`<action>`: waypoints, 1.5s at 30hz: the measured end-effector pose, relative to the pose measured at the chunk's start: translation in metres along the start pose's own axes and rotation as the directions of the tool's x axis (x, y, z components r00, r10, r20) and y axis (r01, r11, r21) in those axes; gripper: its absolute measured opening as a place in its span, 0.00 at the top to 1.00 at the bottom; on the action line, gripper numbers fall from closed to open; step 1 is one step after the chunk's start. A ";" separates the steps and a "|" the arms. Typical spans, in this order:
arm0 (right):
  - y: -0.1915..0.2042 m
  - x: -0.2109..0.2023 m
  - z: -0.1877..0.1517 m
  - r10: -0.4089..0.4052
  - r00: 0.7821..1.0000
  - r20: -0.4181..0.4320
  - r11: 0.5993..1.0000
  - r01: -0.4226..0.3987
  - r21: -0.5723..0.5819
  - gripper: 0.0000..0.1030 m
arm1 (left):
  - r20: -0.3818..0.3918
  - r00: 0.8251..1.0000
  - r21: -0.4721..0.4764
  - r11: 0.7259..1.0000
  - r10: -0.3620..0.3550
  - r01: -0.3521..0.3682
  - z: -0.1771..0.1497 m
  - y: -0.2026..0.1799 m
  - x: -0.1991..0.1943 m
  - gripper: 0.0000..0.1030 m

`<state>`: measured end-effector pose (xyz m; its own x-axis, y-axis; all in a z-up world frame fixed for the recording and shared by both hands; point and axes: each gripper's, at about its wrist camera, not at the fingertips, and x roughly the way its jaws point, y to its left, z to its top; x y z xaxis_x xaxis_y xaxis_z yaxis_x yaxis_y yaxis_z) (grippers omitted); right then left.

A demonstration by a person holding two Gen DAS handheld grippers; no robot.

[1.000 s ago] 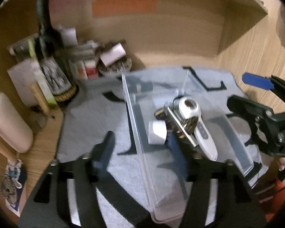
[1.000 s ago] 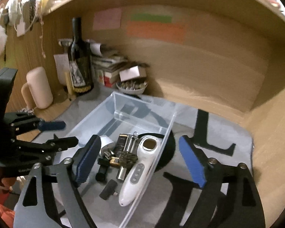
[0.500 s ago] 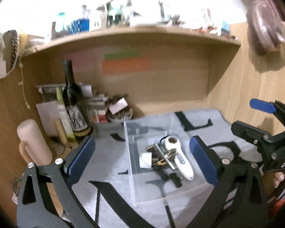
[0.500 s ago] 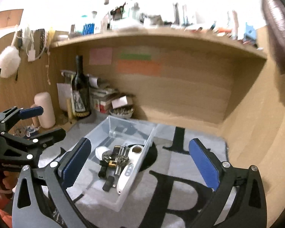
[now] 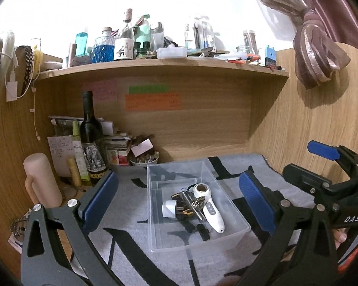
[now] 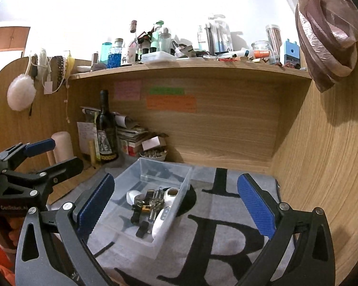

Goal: Organize rigid objects

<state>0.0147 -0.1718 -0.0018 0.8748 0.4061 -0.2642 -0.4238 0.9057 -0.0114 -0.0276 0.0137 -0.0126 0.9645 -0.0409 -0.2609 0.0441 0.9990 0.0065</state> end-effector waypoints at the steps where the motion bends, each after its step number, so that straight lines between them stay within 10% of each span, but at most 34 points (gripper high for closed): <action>1: 0.000 0.000 0.000 0.001 1.000 0.003 1.000 -0.001 0.003 0.00 | 0.003 1.000 0.002 1.000 -0.001 0.001 0.000 -0.001 -0.001 0.00; 45: 0.003 -0.002 0.003 -0.004 1.000 0.022 1.000 0.004 0.005 0.00 | 0.048 0.999 0.009 1.000 0.002 -0.002 0.000 -0.006 -0.008 0.00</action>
<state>0.0125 -0.1700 0.0019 0.8817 0.4046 -0.2426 -0.4188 0.9080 -0.0078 -0.0359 0.0084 -0.0105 0.9760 -0.0397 -0.2142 0.0442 0.9989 0.0163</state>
